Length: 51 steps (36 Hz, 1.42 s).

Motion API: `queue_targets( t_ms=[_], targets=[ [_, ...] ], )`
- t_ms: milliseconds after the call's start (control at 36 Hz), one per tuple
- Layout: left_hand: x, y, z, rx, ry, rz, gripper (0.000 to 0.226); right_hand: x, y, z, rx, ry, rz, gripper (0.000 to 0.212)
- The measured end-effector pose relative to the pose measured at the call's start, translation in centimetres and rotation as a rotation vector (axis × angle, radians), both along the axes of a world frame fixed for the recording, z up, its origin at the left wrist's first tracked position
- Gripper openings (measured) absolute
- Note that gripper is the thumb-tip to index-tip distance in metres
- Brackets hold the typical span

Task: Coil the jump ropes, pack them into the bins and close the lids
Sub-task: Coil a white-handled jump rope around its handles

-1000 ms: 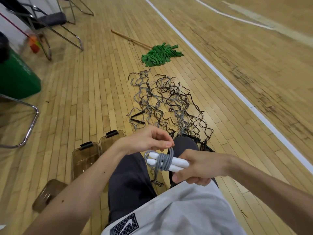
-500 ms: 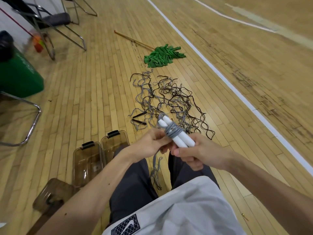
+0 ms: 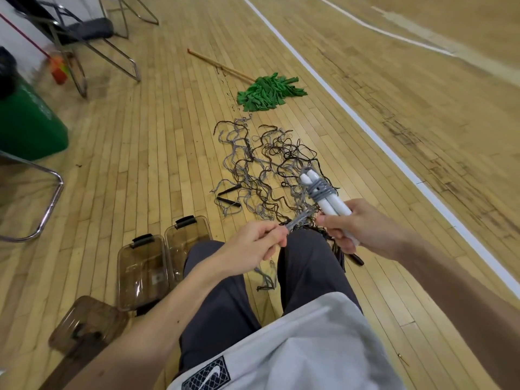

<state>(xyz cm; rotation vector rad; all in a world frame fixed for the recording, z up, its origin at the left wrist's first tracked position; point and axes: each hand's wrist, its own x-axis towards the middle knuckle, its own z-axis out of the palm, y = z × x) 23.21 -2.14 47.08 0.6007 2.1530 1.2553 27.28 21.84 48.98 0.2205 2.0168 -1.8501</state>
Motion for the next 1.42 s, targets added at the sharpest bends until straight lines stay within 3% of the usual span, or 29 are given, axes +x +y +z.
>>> queue_targets(
  t_ms=[250,417,667,1028,1417],
  targets=[
    [1.1,0.7,2.8,-0.345,0.426,-0.173,0.042,-0.6,-0.8,-1.9,0.17,-0.03,0.022,0.032],
    [0.7,0.2,4.6,-0.6,0.691,-0.294,0.027,-0.2,-1.5,-2.1,0.205,-0.064,0.106,0.031],
    [-0.2,0.5,6.7,-0.497,0.823,-0.364,0.023,0.7,-2.6,-1.6,0.26,-0.161,0.316,0.026],
    [-2.5,1.8,7.7,-0.406,0.679,-0.515,0.024,1.5,-4.9,0.6,0.411,-0.2,0.626,0.031],
    [-3.6,1.5,6.0,-0.221,0.23,-0.433,0.013,2.6,-5.8,2.5,0.569,-0.104,0.74,0.038]
  ],
)
